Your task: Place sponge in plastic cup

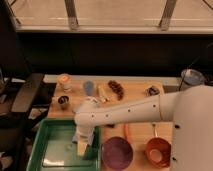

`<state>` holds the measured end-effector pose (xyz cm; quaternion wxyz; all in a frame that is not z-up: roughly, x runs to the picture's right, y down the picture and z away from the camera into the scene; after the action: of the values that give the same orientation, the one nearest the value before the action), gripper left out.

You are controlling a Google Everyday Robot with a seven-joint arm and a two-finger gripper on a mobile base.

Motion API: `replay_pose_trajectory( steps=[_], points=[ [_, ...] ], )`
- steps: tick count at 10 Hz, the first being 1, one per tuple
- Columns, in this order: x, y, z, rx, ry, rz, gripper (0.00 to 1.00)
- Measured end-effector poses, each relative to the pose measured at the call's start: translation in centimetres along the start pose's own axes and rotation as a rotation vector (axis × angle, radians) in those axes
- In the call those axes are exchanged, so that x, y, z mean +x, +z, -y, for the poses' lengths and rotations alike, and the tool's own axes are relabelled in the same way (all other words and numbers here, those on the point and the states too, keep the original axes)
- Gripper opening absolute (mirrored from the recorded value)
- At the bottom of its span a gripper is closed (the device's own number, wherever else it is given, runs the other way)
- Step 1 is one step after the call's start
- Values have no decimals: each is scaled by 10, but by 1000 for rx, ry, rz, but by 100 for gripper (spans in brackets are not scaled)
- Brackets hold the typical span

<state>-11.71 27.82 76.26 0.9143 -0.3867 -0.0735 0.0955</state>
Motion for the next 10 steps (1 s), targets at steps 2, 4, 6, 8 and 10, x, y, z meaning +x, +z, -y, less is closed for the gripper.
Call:
replay_pose_trajectory(
  steps=[2,4,6,8,10],
  points=[
    [4,6,3,-6,18,10,76],
    [1,3,3,18,-3,13,59],
    [-4,-18,5,75,-6,3,38],
    [-3,-48,9,126,1,-14,18],
    [1,-82,17,173,22,-13,2]
  ],
)
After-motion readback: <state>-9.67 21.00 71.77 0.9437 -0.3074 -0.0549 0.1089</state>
